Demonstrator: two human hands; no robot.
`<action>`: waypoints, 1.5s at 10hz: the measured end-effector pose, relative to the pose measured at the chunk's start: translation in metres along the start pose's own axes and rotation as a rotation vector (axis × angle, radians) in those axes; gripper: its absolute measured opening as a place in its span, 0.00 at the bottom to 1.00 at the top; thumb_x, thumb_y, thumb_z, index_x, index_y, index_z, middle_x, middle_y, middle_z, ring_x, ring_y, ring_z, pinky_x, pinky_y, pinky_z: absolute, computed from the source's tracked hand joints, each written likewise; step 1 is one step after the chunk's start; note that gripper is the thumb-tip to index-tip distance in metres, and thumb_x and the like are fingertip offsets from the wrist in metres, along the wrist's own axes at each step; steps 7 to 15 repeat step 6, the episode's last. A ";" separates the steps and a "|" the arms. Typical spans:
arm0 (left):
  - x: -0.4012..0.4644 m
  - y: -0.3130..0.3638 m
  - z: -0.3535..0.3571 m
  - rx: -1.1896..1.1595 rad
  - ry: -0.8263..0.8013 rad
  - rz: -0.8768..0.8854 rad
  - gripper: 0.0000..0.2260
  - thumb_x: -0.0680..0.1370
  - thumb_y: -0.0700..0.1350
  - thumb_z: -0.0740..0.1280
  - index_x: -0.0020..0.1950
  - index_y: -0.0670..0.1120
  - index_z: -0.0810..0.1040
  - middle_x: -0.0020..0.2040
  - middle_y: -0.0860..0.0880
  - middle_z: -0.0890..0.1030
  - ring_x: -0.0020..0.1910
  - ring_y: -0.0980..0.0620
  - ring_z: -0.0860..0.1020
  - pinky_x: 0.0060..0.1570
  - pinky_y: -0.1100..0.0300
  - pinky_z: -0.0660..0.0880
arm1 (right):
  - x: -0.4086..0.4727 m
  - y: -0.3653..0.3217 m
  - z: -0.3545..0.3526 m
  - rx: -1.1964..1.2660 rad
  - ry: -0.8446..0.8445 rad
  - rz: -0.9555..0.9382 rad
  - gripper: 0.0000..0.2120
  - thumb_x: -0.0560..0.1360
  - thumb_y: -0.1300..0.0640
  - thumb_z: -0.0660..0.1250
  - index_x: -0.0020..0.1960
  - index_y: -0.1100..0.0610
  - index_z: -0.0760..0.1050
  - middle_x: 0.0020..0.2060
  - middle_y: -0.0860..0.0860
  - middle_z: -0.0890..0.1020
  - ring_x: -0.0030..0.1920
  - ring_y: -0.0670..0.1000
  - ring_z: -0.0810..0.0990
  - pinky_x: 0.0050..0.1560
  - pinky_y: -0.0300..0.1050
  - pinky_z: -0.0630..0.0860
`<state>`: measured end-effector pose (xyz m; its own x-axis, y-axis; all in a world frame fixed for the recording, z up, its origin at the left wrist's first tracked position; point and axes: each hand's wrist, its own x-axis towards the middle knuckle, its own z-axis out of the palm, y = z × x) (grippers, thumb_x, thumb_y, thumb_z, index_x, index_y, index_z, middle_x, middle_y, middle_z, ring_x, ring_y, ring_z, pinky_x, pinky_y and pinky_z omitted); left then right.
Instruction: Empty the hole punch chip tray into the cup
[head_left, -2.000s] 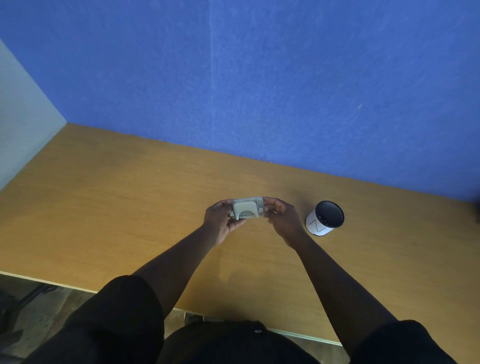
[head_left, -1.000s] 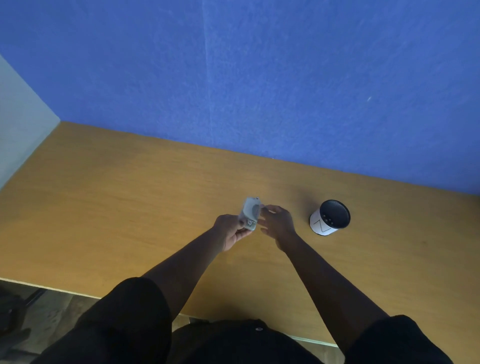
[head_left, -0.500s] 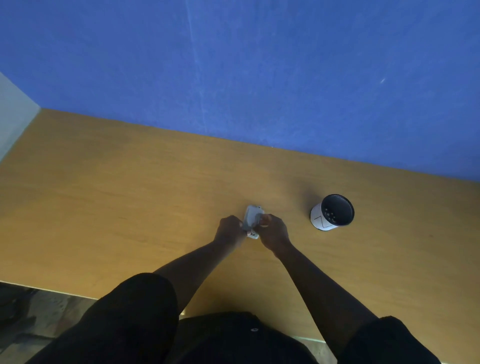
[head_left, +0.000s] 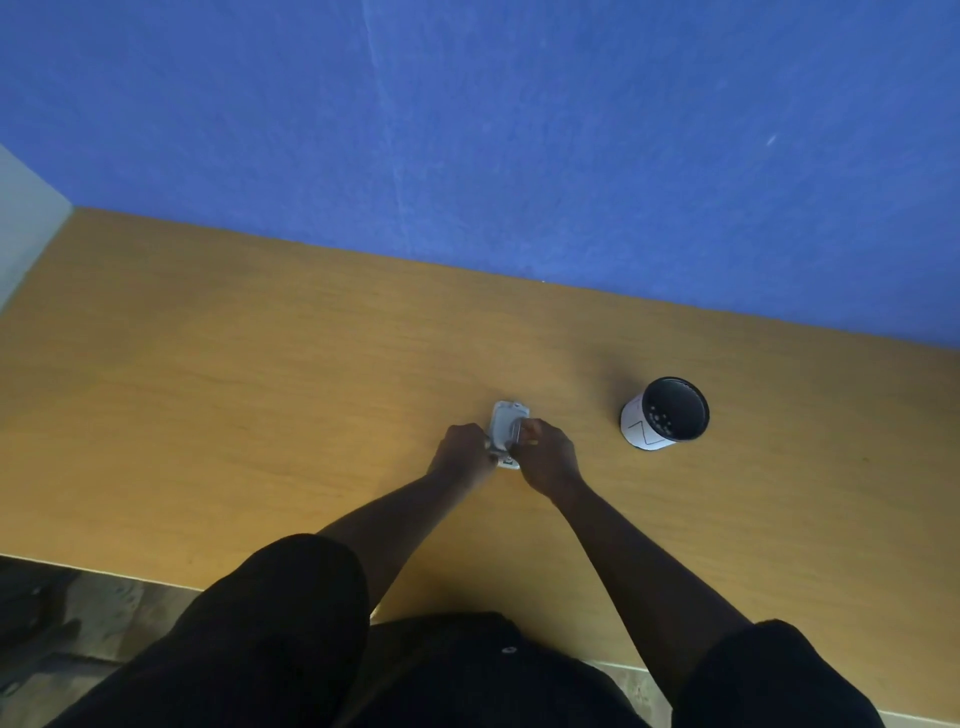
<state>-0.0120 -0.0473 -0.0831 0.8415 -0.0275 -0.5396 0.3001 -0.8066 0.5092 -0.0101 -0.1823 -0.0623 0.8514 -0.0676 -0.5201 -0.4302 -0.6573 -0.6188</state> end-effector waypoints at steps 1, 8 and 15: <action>-0.001 0.000 -0.009 0.115 -0.037 0.056 0.11 0.74 0.46 0.70 0.51 0.41 0.84 0.47 0.43 0.85 0.48 0.45 0.83 0.45 0.58 0.78 | -0.003 -0.004 -0.006 -0.062 -0.032 -0.002 0.17 0.74 0.56 0.68 0.63 0.58 0.78 0.58 0.55 0.82 0.57 0.55 0.80 0.56 0.47 0.75; -0.004 0.077 -0.145 0.413 0.679 0.455 0.28 0.82 0.49 0.52 0.79 0.36 0.52 0.80 0.38 0.56 0.80 0.42 0.53 0.78 0.48 0.52 | -0.002 -0.105 -0.143 -0.654 0.479 -0.305 0.23 0.80 0.52 0.59 0.73 0.55 0.64 0.69 0.57 0.70 0.67 0.60 0.70 0.64 0.57 0.68; -0.004 0.077 -0.145 0.413 0.679 0.455 0.28 0.82 0.49 0.52 0.79 0.36 0.52 0.80 0.38 0.56 0.80 0.42 0.53 0.78 0.48 0.52 | -0.002 -0.105 -0.143 -0.654 0.479 -0.305 0.23 0.80 0.52 0.59 0.73 0.55 0.64 0.69 0.57 0.70 0.67 0.60 0.70 0.64 0.57 0.68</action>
